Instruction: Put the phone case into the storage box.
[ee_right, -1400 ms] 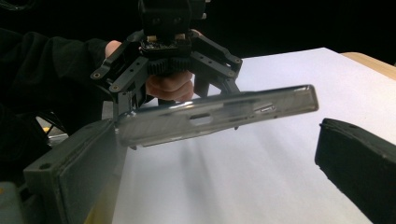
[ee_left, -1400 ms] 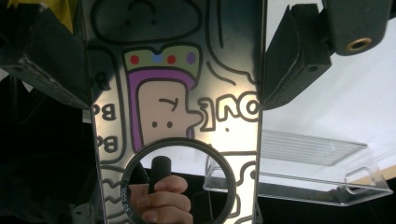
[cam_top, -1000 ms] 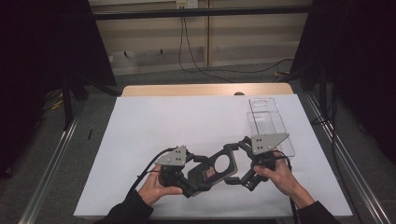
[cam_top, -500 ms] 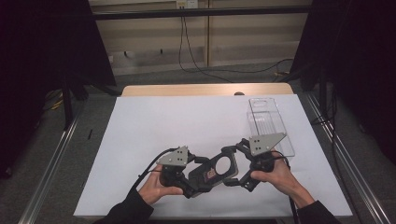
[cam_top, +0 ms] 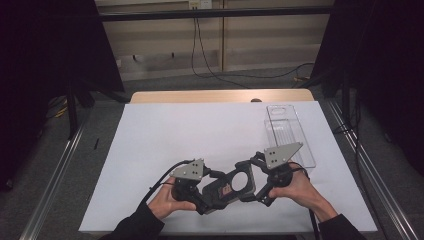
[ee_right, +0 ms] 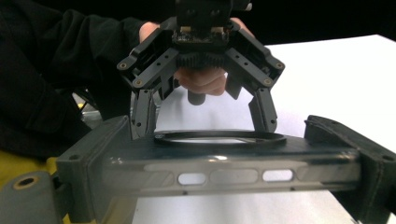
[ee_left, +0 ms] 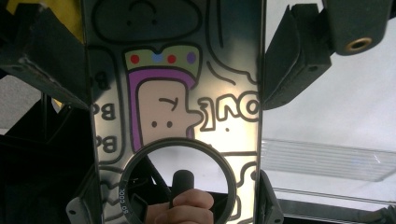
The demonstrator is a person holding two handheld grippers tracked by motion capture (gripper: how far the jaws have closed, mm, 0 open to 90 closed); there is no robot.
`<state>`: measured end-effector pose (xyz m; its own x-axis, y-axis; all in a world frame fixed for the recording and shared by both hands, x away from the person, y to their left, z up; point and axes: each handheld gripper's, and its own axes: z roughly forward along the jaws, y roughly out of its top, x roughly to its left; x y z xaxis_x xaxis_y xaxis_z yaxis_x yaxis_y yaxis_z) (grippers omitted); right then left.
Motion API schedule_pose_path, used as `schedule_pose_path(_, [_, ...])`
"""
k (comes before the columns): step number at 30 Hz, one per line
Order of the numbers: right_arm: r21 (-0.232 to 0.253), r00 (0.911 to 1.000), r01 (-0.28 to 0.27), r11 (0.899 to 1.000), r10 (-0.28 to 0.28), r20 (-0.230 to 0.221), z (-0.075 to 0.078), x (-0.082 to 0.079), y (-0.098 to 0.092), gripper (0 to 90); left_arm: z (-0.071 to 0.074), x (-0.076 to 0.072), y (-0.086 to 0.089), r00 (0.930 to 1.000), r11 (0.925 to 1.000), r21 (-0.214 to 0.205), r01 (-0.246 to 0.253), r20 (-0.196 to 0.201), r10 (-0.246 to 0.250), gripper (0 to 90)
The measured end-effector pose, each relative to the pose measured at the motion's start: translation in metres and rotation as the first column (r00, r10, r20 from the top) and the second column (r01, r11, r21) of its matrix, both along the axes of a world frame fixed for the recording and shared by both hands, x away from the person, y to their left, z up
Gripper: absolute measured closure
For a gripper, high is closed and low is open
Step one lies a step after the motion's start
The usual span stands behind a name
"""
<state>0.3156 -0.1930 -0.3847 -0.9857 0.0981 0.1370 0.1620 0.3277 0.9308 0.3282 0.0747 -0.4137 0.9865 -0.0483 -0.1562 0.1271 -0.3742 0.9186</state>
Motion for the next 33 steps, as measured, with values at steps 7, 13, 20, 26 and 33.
schedule_pose_path(7, [-0.023, 0.9999, -0.008, 1.000, 0.008, -0.010, -0.0011, 0.0006, -0.0006, 10.5, -0.0019, 0.0002, -0.0009, 0.9999, 0.9999, 0.013, 0.009, 0.010, -0.009, 12.2])
schedule_pose_path(13, [-0.017, 0.9996, -0.005, 1.000, 0.004, -0.027, -0.0006, 0.0016, -0.0024, 11.0, -0.0025, 0.0010, -0.0011, 1.0000, 1.0000, 0.004, 0.003, 0.008, -0.003, 12.1])
schedule_pose_path(20, [-0.020, 0.9992, 0.028, 0.999, -0.029, -0.029, -0.0006, 0.0026, -0.0040, 11.4, -0.0039, 0.0030, 0.0002, 0.9994, 0.9996, -0.003, -0.027, 0.022, 0.027, 11.3])
schedule_pose_path(26, [-0.026, 0.9984, 0.053, 0.998, -0.053, -0.019, 0.0004, 0.0012, -0.0036, 11.5, -0.0042, 0.0046, 0.0017, 0.9968, 0.9968, -0.012, -0.079, 0.011, 0.079, 6.1])
schedule_pose_path(33, [-0.038, 0.9957, 0.090, 0.995, -0.091, -0.015, 0.0016, 0.0002, -0.0036, 11.6, 0.0000, 0.0069, 0.0065, 0.9933, 0.9927, -0.040, -0.114, 0.012, 0.115, 5.4])
